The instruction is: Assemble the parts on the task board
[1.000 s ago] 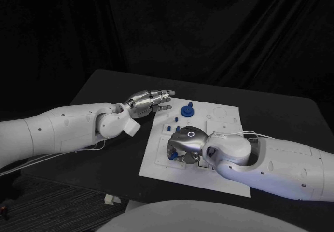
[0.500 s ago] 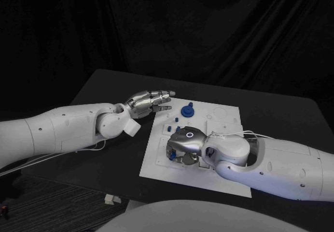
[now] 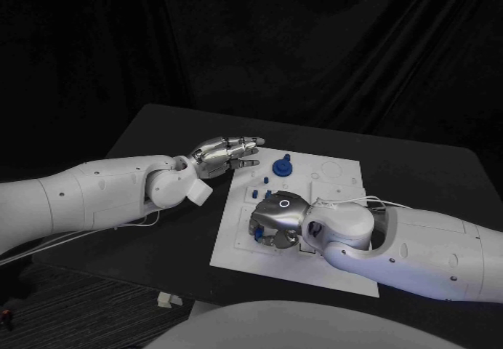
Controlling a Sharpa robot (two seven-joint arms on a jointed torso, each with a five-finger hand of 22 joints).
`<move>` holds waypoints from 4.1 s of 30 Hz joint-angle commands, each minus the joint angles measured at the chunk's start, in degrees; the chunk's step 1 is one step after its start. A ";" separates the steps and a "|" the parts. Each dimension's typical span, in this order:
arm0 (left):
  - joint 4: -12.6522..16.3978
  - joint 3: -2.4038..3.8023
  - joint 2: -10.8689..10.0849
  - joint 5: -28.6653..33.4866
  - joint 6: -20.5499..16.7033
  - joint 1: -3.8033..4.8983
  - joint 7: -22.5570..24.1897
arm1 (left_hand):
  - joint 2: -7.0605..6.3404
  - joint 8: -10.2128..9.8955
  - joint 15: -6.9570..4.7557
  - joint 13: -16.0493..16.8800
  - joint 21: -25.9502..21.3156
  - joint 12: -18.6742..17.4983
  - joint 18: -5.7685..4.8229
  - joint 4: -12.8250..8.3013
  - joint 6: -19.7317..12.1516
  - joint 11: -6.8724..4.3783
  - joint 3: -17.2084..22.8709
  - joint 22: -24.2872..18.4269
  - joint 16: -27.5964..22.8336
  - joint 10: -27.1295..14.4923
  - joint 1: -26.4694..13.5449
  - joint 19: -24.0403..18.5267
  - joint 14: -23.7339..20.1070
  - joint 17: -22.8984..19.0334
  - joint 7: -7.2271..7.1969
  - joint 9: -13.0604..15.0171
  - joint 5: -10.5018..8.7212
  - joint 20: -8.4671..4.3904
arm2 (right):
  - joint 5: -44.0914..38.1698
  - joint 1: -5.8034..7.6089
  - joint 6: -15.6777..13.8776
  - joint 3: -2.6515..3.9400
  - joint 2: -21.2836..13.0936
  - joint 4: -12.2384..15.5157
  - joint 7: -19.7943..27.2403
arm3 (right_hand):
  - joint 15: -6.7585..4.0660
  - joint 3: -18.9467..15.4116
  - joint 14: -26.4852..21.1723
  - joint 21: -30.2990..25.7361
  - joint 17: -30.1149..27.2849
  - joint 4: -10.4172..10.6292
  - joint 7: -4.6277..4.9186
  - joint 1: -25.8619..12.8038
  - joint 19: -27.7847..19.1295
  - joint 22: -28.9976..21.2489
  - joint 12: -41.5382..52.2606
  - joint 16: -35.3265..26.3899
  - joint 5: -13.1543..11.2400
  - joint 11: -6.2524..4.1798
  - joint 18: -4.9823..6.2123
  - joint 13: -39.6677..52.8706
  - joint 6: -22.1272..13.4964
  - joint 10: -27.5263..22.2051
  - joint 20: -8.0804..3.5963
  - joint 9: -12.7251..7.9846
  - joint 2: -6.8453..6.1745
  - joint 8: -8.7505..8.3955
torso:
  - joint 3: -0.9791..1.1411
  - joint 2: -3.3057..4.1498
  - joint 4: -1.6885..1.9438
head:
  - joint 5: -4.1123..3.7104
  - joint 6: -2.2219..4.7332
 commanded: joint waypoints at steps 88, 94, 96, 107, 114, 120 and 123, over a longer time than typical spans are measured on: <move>0.95 0.05 -1.66 0.34 0.56 -1.22 -0.66 | 1.21 0.22 0.41 0.12 0.80 0.51 -1.71 -3.43 1.10 0.61 -0.86 -0.70 0.28 0.21 0.93 0.48 0.04 0.10 0.55 0.08 3.28 0.00 | 39.96 6.51 11.77 -0.12 -28.42 10.60 -30.28 | -5.51 -18.44 7.82 45.28 37.65 10.20 -6.94 -25.87 11.02 15.09 84.61 27.66 -0.23 -6.97 -6.70 85.69 -4.03 20.81 -4.90 43.11 3.02 24.89 | 0.19 -1.31 -1.11 | -6.26 -0.01; 0.81 0.05 -1.51 0.34 0.83 -1.28 -0.94 | 1.23 0.18 0.43 0.13 0.78 0.53 -1.72 -3.48 1.04 0.64 -0.81 -0.71 0.29 0.23 0.85 0.44 0.05 0.11 0.59 0.07 3.25 0.00 | 40.00 6.48 10.87 -0.12 -27.55 10.17 -30.27 | -5.53 -18.37 7.82 45.28 37.65 9.53 -6.76 -24.83 11.02 15.09 84.61 27.66 -0.18 -6.80 -6.70 85.69 -4.93 20.81 -4.87 44.89 2.86 24.81 | 0.21 -1.21 -1.30 | -6.08 -0.01; 0.79 0.05 -1.50 0.34 0.89 -1.29 -0.98 | 1.26 0.17 0.46 0.14 0.77 0.59 -1.73 -3.57 1.05 0.71 -0.73 -0.72 0.28 0.28 0.71 0.44 0.04 0.10 0.64 0.07 3.20 0.00 | 40.01 6.38 10.64 -0.12 -27.02 9.79 -30.46 | -5.48 -18.44 7.82 45.28 37.65 9.54 -6.64 -24.82 11.02 15.09 84.61 27.66 -0.28 -6.72 -6.70 85.69 -5.34 20.81 -4.85 44.93 2.82 24.34 | 0.14 -1.25 -1.34 | -5.97 -0.01; 0.71 0.05 -1.48 0.34 1.28 -1.33 -1.20 | 1.27 0.08 0.54 0.20 0.76 0.88 -1.76 -3.81 0.97 0.87 -0.56 -0.74 0.30 0.49 0.28 0.42 0.07 0.11 0.73 0.05 3.06 0.01 | 39.60 5.46 9.56 -0.13 -24.73 8.08 -31.14 | -5.05 -18.70 7.82 45.28 37.65 9.66 -6.03 -24.74 11.02 15.09 84.61 27.66 -1.40 -6.16 -6.70 85.69 -5.21 20.81 -4.46 43.15 2.67 20.84 | 0.05 -1.24 -1.42 | -5.27 -0.01; 0.67 0.06 -1.48 0.34 1.52 -1.34 -1.31 | 1.28 0.05 0.56 0.23 0.76 1.09 -1.78 -4.01 0.97 0.97 -0.43 -0.75 0.31 0.66 0.05 0.41 0.08 0.11 0.79 0.05 3.05 0.01 | 39.56 4.55 10.39 -0.13 -23.63 6.87 -32.32 | -4.95 -18.96 7.82 45.28 37.65 9.88 -6.09 -25.01 11.02 15.09 84.61 27.66 -2.34 -6.22 -6.70 85.69 -4.23 20.81 -4.33 42.69 2.44 20.14 | 0.17 -1.19 -1.37 | -5.10 -0.01; 0.64 0.06 -1.46 0.34 1.72 -1.36 -1.39 | 1.24 0.04 0.58 0.26 0.77 1.24 -1.79 -4.13 0.99 1.02 -0.37 -0.76 0.31 0.77 -0.08 0.42 0.09 0.12 0.82 0.06 3.05 0.01 | 39.56 3.84 10.78 -0.13 -22.93 5.97 -32.99 | -4.99 -19.08 7.82 45.28 37.65 9.79 -6.23 -24.92 11.02 15.09 84.61 27.66 -3.12 -6.33 -6.70 85.69 -3.36 20.81 -4.31 42.52 2.13 19.82 | 0.03 -1.29 -1.29 | -5.05 -0.01; 0.58 0.06 -1.39 0.34 1.85 -1.37 -1.45 | 1.23 0.01 0.60 0.28 0.74 1.38 -1.80 -4.21 0.95 1.06 -0.33 -0.78 0.31 0.85 -0.18 0.38 0.09 0.12 0.84 0.05 3.03 0.01 | 39.56 3.51 10.77 -0.13 -22.47 5.54 -33.41 | -5.02 -19.13 7.82 45.28 37.65 9.95 -6.31 -25.09 11.02 15.09 84.61 27.66 -3.73 -6.39 -6.70 85.69 -2.91 20.81 -4.32 42.43 2.10 19.60 | 0.09 -1.22 -1.40 | -5.03 -0.01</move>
